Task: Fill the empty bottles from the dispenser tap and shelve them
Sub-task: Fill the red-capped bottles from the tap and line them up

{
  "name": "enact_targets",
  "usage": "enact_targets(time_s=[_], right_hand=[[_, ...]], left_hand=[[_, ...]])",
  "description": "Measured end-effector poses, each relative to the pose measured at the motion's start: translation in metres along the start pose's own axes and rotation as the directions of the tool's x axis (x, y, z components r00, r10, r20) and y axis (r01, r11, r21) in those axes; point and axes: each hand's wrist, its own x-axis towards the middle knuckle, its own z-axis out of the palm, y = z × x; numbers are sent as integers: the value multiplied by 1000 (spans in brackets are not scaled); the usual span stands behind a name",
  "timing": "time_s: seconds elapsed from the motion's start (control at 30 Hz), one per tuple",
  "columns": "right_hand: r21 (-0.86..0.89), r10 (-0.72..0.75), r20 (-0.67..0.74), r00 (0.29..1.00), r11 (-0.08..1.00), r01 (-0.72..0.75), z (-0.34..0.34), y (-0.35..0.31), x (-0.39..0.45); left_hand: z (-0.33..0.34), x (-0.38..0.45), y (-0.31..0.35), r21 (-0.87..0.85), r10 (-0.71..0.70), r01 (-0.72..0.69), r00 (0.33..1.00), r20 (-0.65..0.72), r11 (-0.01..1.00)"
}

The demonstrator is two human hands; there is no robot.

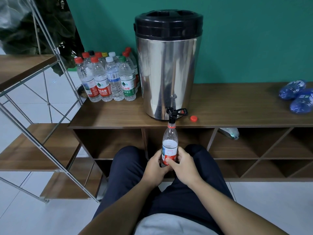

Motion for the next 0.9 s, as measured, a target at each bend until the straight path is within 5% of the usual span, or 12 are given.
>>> enact_targets(time_s=[0.9], right_hand=[[19,-3,2,1000,1000,3,1,-1,-1]], left_hand=[[-1,-1,2,-10,8,-8,1000,11,1000]])
